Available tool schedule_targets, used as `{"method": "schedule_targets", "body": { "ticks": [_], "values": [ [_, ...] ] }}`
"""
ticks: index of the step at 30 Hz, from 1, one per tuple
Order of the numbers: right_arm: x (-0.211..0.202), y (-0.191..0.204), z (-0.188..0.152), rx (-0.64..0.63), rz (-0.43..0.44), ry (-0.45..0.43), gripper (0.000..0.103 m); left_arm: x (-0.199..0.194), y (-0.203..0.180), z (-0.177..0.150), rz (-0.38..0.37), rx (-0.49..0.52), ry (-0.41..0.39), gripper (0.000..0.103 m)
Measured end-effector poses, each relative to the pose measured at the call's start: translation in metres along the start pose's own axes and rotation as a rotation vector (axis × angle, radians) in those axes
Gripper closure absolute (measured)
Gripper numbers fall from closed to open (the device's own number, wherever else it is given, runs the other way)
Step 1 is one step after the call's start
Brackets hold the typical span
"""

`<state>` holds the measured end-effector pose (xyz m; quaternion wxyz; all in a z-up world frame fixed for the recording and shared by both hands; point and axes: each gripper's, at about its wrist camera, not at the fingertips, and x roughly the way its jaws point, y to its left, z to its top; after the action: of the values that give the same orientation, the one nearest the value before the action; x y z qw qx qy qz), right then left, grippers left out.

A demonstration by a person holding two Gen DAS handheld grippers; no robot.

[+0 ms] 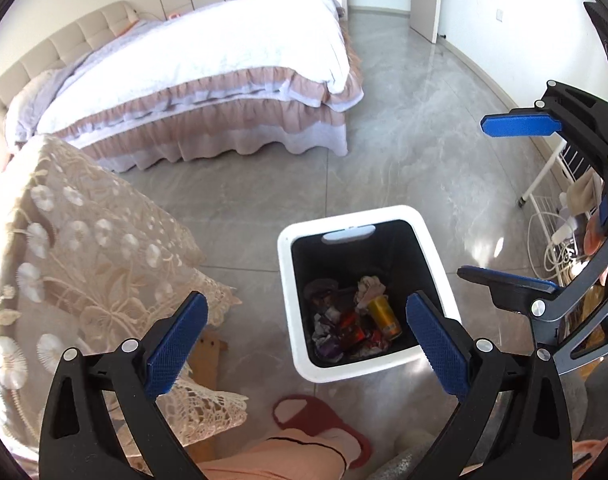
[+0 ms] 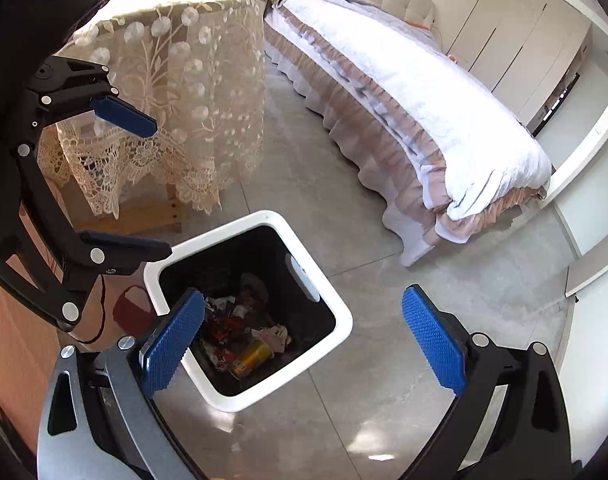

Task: Collect trash
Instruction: 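Move both open tools back over the table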

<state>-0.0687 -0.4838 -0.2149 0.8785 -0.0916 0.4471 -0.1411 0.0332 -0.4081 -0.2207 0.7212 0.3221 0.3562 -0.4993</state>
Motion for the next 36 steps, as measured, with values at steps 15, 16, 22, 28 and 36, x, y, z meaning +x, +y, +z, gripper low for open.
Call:
{"method": "schedule_targets", "body": {
  "ticks": [15,16,22,28,36],
  "values": [
    [-0.072,0.039,0.107,0.087,0.139,-0.326,0.005,-0.152,0.096,-0.030,0.338,-0.320,-0.268,0.005],
    [-0.075,0.048,0.118,0.083,0.163,-0.350,0.005,-0.160,0.104,-0.035,0.365,-0.344,-0.277,0.005],
    [-0.084,0.097,0.169,0.035,0.256,-0.427,0.005,-0.203,0.149,-0.069,0.481,-0.478,-0.312,0.005],
    [-0.094,0.146,0.209,-0.017,0.357,-0.477,0.005,-0.240,0.187,-0.108,0.555,-0.584,-0.333,0.005],
    [-0.100,0.211,0.255,-0.064,0.432,-0.504,0.005,-0.274,0.240,-0.162,0.635,-0.764,-0.358,0.005]
  ]
}}
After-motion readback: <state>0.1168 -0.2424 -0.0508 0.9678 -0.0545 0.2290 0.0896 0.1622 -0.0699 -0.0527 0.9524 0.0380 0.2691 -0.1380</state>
